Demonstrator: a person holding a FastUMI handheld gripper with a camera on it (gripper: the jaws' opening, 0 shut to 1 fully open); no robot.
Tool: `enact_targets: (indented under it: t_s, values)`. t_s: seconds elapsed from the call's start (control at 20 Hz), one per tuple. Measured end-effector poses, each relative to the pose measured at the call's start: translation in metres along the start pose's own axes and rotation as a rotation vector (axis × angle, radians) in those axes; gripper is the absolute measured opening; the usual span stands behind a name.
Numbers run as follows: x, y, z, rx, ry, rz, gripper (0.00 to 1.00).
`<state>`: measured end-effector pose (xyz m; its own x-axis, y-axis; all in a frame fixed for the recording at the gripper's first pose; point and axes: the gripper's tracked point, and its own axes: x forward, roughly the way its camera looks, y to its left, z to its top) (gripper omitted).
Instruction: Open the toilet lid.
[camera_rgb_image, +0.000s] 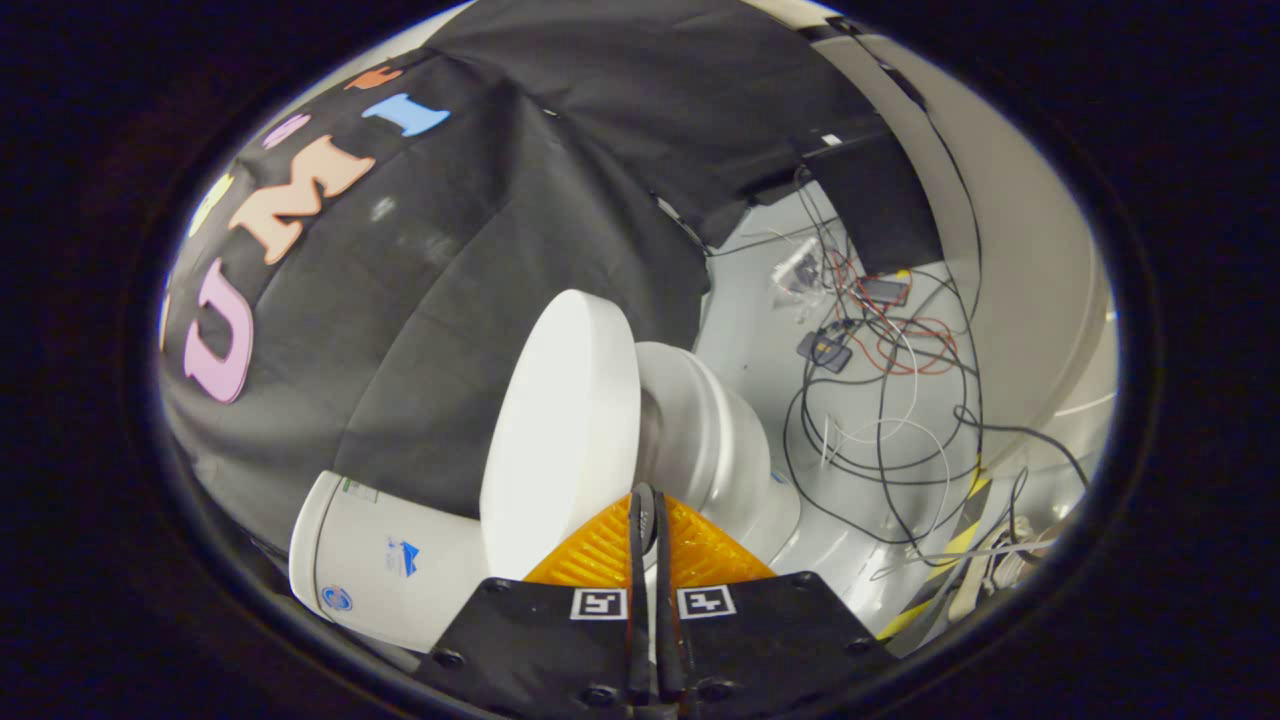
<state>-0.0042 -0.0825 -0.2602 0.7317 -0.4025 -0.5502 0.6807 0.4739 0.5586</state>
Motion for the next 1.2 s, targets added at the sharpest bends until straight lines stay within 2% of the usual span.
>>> enact_targets:
  t_s: [0.15, 0.35, 0.6, 0.7, 0.75, 0.8, 0.85, 0.9, 1.0, 1.1, 1.2]
  values:
    - [-0.012, 0.018, 0.006, -0.100, 0.026, 0.020, 0.04]
    - [-0.025, 0.046, 0.019, -0.199, -0.010, 0.058, 0.04]
    - [-0.047, 0.122, 0.037, -0.331, -0.159, 0.244, 0.04]
    - [-0.056, 0.143, 0.037, -0.420, -0.191, 0.282, 0.04]
    - [-0.074, 0.198, 0.026, -0.376, -0.192, 0.554, 0.04]
    - [-0.122, 0.262, 0.014, -0.317, -0.228, 0.876, 0.04]
    - [-0.131, 0.306, 0.002, -0.347, -0.277, 0.965, 0.04]
    - [-0.131, 0.322, -0.008, -0.394, -0.310, 0.960, 0.05]
    - [-0.139, 0.374, -0.039, -0.424, -0.204, 1.009, 0.07]
    - [-0.137, 0.391, -0.075, -0.467, -0.134, 0.985, 0.08]
    - [-0.129, 0.394, -0.094, -0.456, -0.094, 0.990, 0.08]
